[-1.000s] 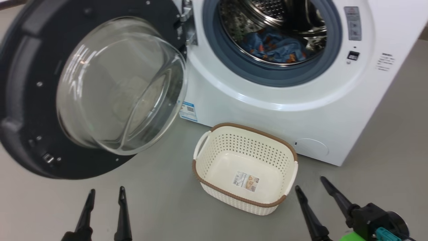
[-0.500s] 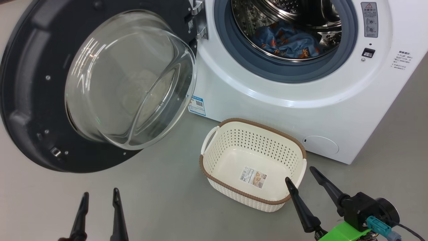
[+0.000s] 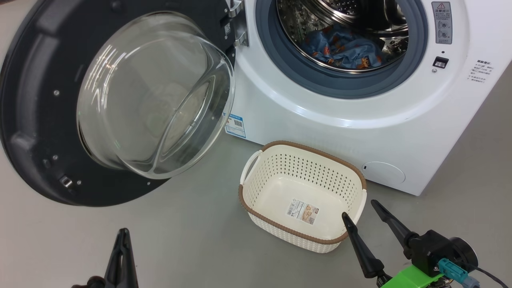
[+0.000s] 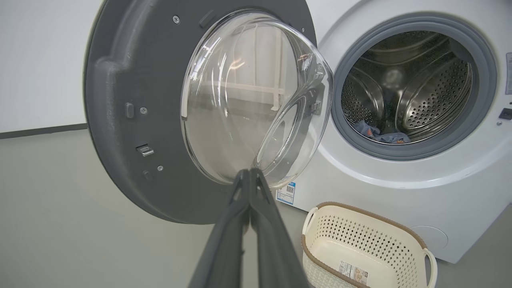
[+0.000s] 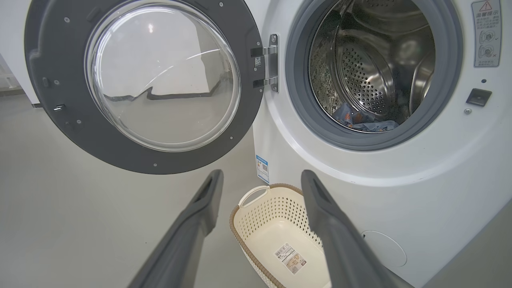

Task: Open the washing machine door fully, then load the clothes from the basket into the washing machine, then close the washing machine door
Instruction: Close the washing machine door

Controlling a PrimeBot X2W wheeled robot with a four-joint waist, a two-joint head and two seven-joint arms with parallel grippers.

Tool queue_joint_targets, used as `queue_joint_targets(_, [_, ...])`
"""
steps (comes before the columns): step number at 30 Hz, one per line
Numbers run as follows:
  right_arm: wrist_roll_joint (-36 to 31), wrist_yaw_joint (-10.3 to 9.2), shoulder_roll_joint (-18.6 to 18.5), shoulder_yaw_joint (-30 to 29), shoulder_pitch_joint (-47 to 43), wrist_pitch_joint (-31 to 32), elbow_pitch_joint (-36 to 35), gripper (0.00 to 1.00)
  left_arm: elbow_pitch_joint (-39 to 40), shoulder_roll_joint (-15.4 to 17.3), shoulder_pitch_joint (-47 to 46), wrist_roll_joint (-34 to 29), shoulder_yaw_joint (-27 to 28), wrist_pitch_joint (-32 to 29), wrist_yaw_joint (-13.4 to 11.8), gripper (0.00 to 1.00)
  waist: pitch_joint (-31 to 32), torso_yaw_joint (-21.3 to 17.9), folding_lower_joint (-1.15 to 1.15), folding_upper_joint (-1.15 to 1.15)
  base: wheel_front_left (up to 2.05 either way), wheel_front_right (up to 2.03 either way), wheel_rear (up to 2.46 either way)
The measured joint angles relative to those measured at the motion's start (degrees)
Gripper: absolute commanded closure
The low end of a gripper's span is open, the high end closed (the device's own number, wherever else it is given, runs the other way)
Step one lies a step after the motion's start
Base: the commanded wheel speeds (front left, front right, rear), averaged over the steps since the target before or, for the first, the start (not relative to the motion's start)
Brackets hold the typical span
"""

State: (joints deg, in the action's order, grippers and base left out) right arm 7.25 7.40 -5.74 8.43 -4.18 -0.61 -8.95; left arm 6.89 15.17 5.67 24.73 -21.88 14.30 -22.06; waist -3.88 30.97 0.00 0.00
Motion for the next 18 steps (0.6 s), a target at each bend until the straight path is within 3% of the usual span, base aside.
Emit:
queue_joint_targets(4, [0.00, 0.00, 0.01, -0.01, 0.00, 0.01, -0.04, 0.00, 0.27, -0.86, -0.01, 0.23, 0.68, 0.00, 1.10, 1.00, -0.02, 0.01, 0.00, 0.00, 0.00, 0.00, 0.00])
queue_joint_targets(6, [-0.01, 0.00, 0.01, -0.02, 0.00, 0.01, -0.13, 0.00, 1.94, -2.90, -0.01, 3.63, 2.19, 0.00, 3.57, 1.00, -0.05, 0.03, 0.00, 0.00, 0.00, 0.00, 0.00])
queue_joint_targets(10, [-0.01, 0.00, 0.00, -0.04, 0.00, 0.02, -0.42, 0.00, 6.22, -9.47, 0.04, 15.82, 7.15, 0.01, 13.99, 1.00, -0.27, 0.06, 0.00, 0.00, 0.00, 0.00, 0.00])
queue_joint_targets(14, [-0.01, 0.00, -0.22, -0.09, 0.01, 0.10, -0.67, 0.00, 7.46, -11.80, 1.55, 31.90, 12.62, 0.16, 24.31, 1.00, -0.62, 0.08, 0.00, 0.00, 0.00, 0.00, 0.00])
queue_joint_targets(18, [-0.01, 0.00, -0.34, -0.21, 0.02, 0.54, -0.98, 0.00, 9.40, -12.30, 2.16, 50.18, 15.73, 0.19, 28.26, 1.00, -1.01, 0.11, 0.00, 0.00, 0.00, 0.00, 0.00])
